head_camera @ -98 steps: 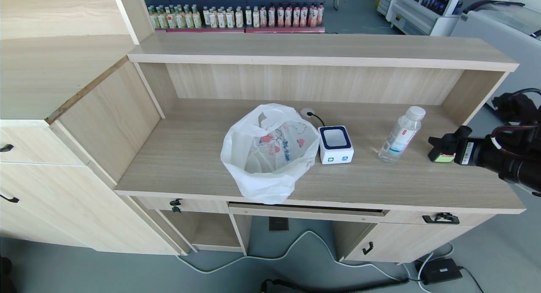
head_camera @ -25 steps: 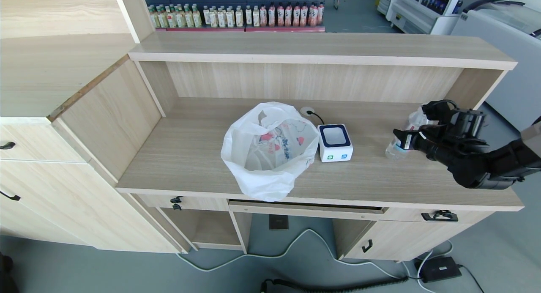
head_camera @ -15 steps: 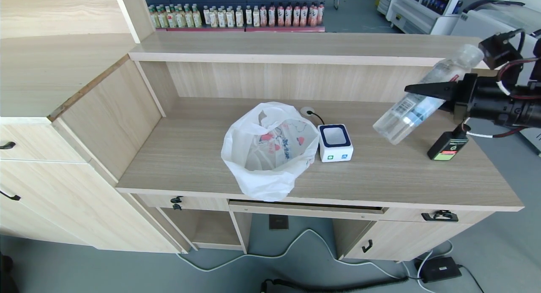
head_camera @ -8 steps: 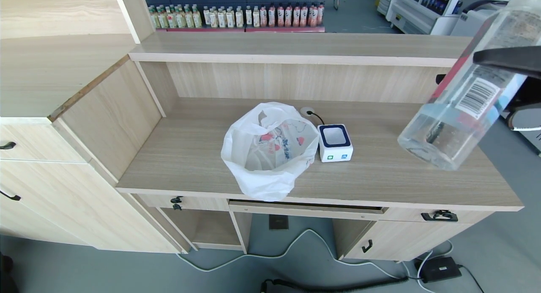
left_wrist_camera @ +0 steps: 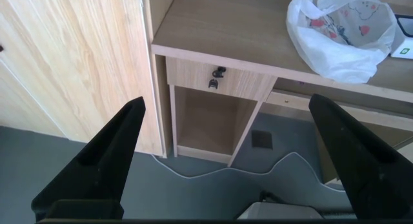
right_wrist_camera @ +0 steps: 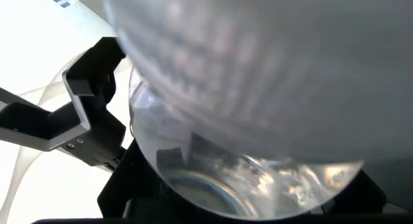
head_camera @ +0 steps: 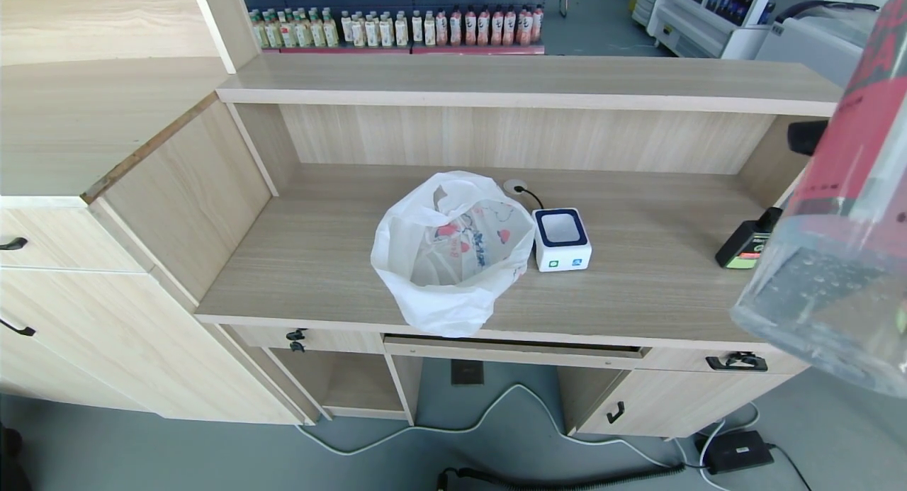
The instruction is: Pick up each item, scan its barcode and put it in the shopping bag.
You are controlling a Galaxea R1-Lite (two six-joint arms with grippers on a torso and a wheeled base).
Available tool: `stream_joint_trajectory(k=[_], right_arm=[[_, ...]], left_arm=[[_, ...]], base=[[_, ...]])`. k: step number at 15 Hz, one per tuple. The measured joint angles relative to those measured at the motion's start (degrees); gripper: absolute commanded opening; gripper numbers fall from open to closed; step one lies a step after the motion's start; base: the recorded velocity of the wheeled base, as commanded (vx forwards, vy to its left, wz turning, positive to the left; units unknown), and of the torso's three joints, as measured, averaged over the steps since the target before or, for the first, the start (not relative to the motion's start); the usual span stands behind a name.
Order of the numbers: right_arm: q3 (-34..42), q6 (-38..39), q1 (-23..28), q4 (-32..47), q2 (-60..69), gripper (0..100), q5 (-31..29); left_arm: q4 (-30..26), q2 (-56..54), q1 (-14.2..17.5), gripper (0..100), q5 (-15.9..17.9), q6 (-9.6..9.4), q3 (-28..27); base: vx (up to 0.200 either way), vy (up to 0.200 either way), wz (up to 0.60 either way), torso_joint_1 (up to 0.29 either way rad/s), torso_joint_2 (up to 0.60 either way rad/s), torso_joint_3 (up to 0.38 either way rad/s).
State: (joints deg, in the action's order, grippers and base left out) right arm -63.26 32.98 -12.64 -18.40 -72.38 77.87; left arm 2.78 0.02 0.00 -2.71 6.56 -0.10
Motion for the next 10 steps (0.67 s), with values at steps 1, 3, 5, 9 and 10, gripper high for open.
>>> stream_joint_trajectory(k=[1,3,5,9,10], right_arm=[[0.5,0.0,-0.5,0.0,0.4,0,0.0],[1.9,0.0,-1.4,0.0,1.0,0,-0.1],[4.1,-0.4,-2.5,-0.1,1.8,0,-0.3],[7.8,-1.1,-3.4,-0.2,3.7,0,-0.4],[8.2,-1.2,-3.6,-0.2,4.0,0,-0.4]], left_arm=[[0.0,0.0,0.0,100,0.0,0.01,0.0],[0.0,0.0,0.0,100,0.0,0.01,0.0],[0.0,0.0,0.0,100,0.0,0.01,0.0],[0.0,0.0,0.0,100,0.0,0.00,0.0],[0.0,0.0,0.0,100,0.0,0.00,0.0]], base=[[0.000,0.000,0.00,0.000,0.00,0.000],[0.000,0.000,0.00,0.000,0.00,0.000],[0.000,0.000,0.00,0.000,0.00,0.000],[0.000,0.000,0.00,0.000,0.00,0.000],[0.000,0.000,0.00,0.000,0.00,0.000]])
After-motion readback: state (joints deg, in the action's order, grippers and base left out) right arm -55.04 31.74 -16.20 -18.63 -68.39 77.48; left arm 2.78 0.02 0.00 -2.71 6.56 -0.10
